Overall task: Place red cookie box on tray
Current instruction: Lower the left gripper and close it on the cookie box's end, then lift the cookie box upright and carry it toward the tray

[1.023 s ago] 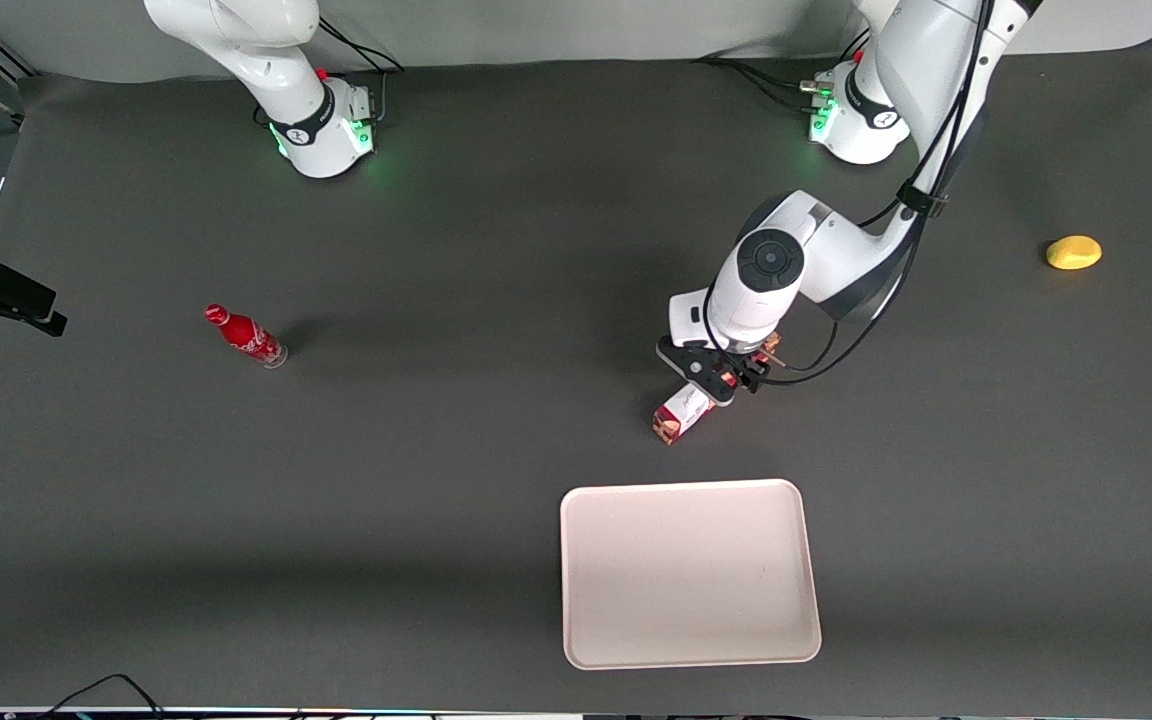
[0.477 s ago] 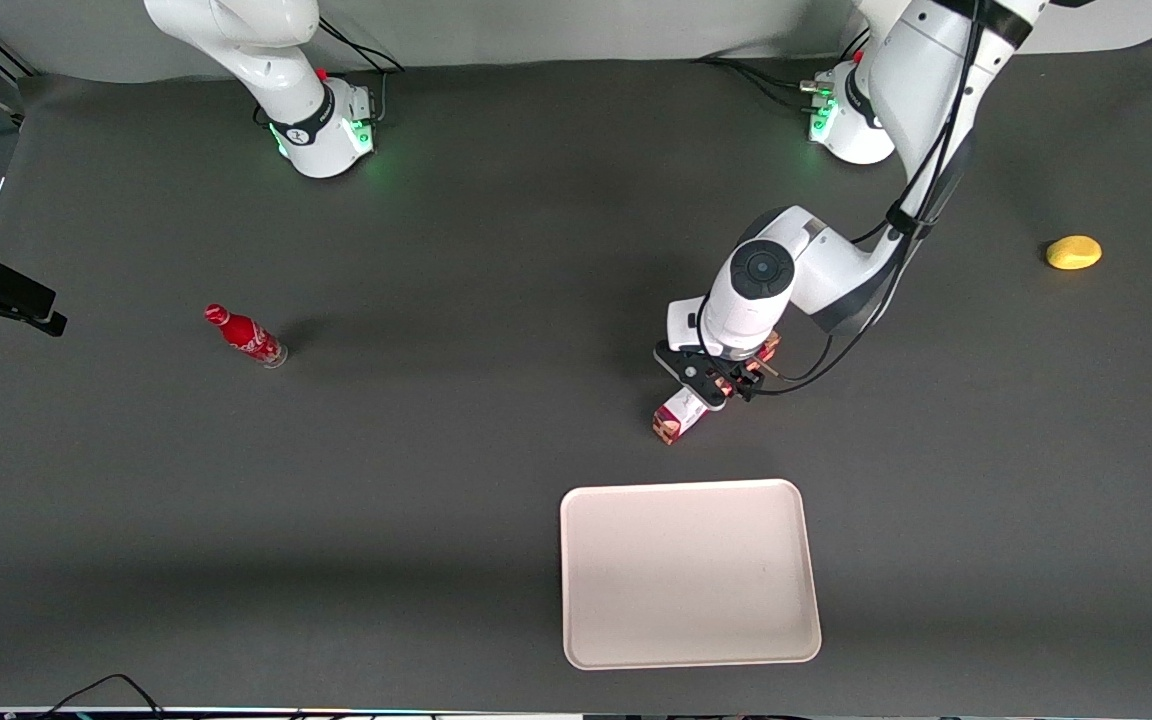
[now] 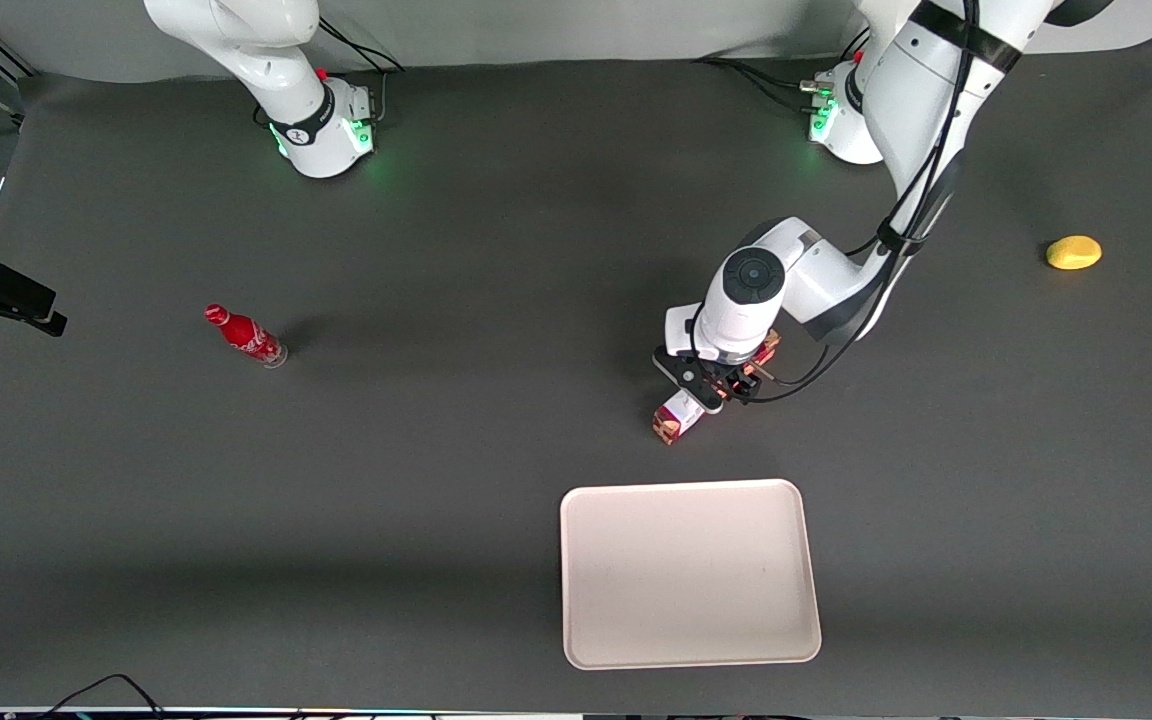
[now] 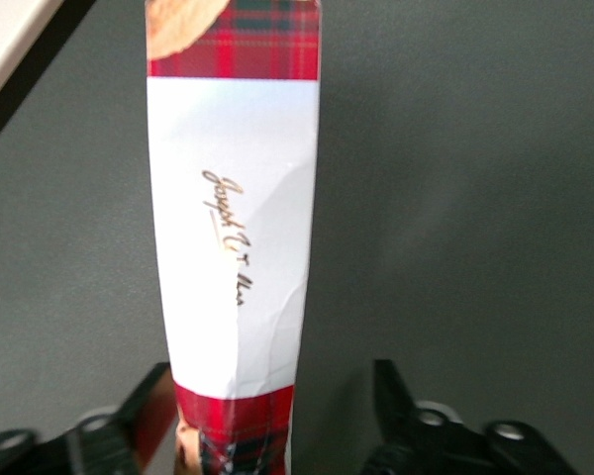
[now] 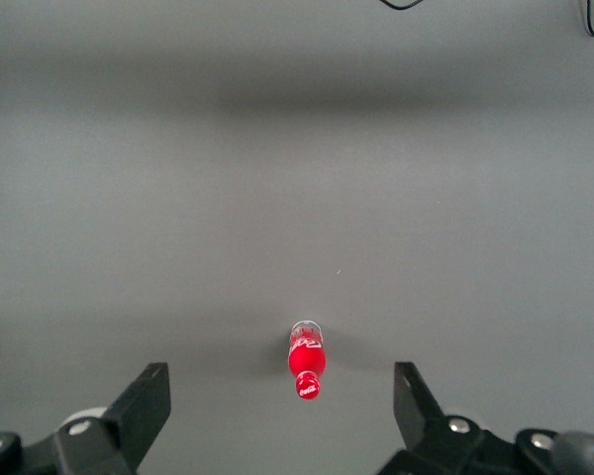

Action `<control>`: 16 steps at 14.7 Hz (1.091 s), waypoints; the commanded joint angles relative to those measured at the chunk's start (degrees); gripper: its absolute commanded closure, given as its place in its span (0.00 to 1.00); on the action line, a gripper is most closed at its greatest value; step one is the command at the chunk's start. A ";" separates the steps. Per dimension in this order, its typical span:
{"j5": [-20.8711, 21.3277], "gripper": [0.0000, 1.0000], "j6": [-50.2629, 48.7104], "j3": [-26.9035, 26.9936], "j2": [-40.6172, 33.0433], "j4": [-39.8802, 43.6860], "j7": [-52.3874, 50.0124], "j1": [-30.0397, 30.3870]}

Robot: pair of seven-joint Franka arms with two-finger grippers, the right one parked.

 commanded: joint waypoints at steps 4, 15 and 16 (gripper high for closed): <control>2.76 1.00 0.78 0.20 0.67 0.40 -1.46 0.13; -1.35 1.00 -25.03 -3.75 -8.98 16.65 -1.29 0.57; -4.07 1.00 -27.75 -3.75 -10.73 18.23 -0.94 0.48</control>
